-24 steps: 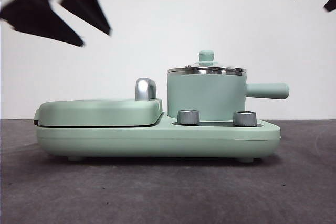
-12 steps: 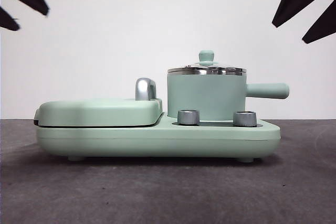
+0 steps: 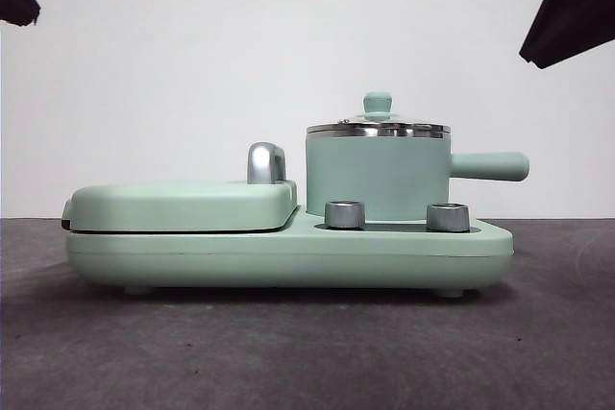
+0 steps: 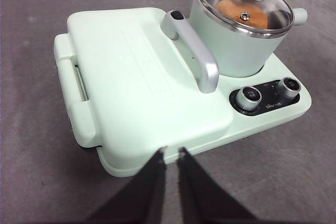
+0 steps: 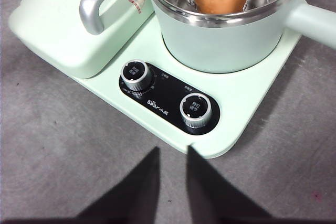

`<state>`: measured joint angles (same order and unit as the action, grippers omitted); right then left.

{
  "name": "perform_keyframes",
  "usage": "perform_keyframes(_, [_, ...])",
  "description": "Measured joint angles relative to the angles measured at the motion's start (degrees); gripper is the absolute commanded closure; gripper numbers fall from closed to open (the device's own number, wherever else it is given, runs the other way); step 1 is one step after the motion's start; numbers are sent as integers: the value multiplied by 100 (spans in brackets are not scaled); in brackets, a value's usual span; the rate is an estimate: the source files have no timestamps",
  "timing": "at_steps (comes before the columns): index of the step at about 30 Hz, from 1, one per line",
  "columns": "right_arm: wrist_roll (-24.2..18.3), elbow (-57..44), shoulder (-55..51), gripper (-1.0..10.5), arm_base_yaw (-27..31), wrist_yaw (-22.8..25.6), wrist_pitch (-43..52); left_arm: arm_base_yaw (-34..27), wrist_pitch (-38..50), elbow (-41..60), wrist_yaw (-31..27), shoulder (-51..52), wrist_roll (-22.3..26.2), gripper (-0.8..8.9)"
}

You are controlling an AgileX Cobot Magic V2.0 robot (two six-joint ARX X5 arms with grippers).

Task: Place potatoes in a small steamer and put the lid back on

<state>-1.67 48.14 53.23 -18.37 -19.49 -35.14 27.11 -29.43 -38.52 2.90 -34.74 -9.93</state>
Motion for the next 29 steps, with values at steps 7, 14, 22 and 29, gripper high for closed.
perform_keyframes(7, [0,0,0,916,0,2,26,0,9,0,0,22,0,808])
perform_keyframes(14, [0,0,0,916,0,2,48,-37,7,20,-13,94,83,808])
perform_keyframes(22, [0,0,-2,916,0,2,278,-1250,1220,1576,-46,1589,352,808])
perform_keyframes(29, [0,0,-2,916,0,2,278,-2208,1965,3067,-109,2817,393,808])
